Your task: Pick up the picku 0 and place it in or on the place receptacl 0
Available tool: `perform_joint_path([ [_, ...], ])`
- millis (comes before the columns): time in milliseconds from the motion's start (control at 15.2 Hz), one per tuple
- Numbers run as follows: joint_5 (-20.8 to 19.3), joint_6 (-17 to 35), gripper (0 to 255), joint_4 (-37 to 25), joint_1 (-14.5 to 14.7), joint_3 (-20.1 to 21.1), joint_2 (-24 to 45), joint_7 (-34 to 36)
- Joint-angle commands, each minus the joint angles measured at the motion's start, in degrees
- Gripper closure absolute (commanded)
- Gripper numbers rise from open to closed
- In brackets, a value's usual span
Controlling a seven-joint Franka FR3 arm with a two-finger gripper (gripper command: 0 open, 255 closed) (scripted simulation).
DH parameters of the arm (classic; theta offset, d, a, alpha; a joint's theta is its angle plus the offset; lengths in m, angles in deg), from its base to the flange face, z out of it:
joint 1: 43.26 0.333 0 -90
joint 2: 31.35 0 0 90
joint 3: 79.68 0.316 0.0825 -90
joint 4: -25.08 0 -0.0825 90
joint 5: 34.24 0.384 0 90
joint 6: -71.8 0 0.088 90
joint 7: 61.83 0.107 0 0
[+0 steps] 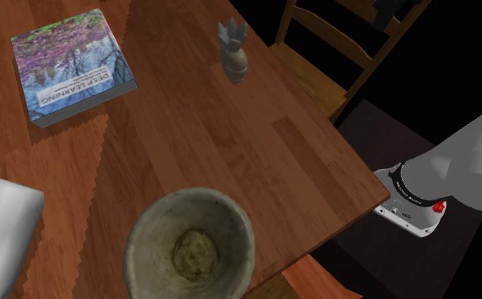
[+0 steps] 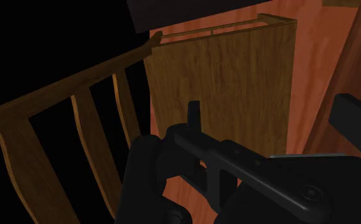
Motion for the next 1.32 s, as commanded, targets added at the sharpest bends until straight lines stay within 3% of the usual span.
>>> perform_joint_path([
  [0,0.0,0.0,0,0.0,0.0,0.0,0.0,0.0],
  [660,4.0,16.3,0,2.0,0.9,15.0,4.3,19.0],
  [990,2.4,23.8,0,-0.5,-0.8,23.4,9.9,29.3],
  [1254,-1.3,28.6,0,-4.3,-3.8,30.7,15.8,38.5],
])
